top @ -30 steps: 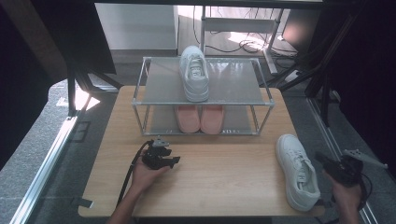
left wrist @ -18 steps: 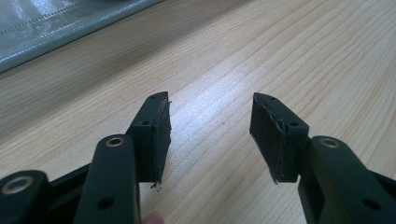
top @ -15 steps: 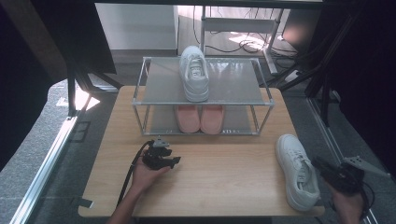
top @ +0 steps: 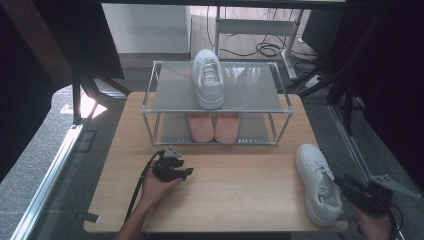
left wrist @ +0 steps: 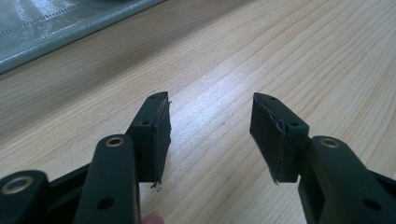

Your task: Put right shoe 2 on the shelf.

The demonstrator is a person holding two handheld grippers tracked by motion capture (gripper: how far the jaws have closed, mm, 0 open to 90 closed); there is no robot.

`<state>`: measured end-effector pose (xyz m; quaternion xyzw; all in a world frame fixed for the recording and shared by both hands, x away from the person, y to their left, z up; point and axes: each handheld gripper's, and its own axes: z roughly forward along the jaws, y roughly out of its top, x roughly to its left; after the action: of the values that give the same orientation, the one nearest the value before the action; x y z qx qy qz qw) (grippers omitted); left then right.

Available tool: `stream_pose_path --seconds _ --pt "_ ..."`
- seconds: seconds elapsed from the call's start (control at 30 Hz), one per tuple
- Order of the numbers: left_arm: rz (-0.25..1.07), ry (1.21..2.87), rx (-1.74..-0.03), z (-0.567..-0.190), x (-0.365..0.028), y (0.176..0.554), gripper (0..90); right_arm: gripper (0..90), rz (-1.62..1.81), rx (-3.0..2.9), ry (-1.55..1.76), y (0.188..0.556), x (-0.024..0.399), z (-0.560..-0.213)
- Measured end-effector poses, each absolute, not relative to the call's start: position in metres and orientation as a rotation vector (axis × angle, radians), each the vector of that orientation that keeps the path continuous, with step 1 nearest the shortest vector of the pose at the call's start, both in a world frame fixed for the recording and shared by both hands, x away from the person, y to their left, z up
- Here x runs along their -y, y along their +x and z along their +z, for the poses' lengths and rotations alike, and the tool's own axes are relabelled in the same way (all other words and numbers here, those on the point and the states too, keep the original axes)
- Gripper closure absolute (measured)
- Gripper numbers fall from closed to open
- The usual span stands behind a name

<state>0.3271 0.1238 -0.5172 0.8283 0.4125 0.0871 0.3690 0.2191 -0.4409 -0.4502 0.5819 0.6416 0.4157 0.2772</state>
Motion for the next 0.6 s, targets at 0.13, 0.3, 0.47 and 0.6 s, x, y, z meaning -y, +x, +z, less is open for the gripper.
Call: stream_pose_path --seconds 0.13,0.3,0.47,0.6 --pt "0.223 2.132 -1.049 -0.517 -0.123 0.327 48.5 57.7 1.112 -1.726 1.563 0.216 0.44 -0.45" --pt "0.222 2.134 -1.051 -0.518 -0.123 0.327 48.5 55.6 1.114 -1.73 1.569 0.213 0.438 -0.452" --pt "0.222 2.136 -1.05 -0.518 -0.122 0.327 48.5 54.7 1.084 -1.752 1.591 0.217 0.438 -0.456" --pt "0.221 2.138 -1.05 -0.518 -0.122 0.327 48.5 54.0 1.058 -1.79 1.605 0.225 0.436 -0.462"
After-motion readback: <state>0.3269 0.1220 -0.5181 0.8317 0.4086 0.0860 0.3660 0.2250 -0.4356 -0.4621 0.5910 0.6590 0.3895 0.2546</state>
